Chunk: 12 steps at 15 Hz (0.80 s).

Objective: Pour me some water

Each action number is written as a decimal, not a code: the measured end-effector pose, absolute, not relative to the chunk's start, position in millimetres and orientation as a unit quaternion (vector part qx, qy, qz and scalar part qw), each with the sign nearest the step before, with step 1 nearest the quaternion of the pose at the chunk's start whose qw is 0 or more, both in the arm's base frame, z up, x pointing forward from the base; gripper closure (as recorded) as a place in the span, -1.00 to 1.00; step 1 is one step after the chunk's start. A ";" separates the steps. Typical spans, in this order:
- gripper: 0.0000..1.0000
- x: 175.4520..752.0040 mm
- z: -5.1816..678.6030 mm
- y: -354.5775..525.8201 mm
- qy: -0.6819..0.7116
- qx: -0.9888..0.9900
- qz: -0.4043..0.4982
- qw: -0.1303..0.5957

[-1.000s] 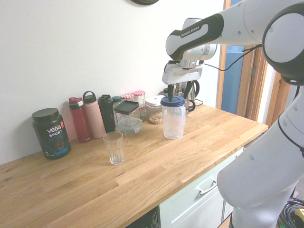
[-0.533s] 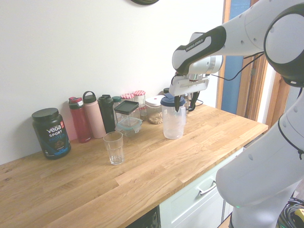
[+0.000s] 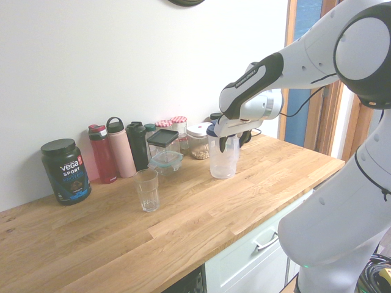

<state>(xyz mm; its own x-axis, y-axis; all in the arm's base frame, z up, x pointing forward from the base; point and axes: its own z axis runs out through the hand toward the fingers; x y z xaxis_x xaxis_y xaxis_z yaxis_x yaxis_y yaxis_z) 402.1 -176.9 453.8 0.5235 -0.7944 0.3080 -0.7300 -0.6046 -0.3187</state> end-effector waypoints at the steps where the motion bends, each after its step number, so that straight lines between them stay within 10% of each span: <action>1: 1.00 403.2 452.5 -177.6 0.438 -0.869 -0.217 0.075; 12: 1.00 404.7 445.4 -184.1 0.440 -0.868 -0.218 0.074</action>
<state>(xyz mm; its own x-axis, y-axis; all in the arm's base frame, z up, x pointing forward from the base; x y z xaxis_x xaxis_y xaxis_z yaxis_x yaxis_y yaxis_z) 404.7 -184.1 445.4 0.5174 -0.7961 0.3138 -0.7314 -0.6018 -0.3209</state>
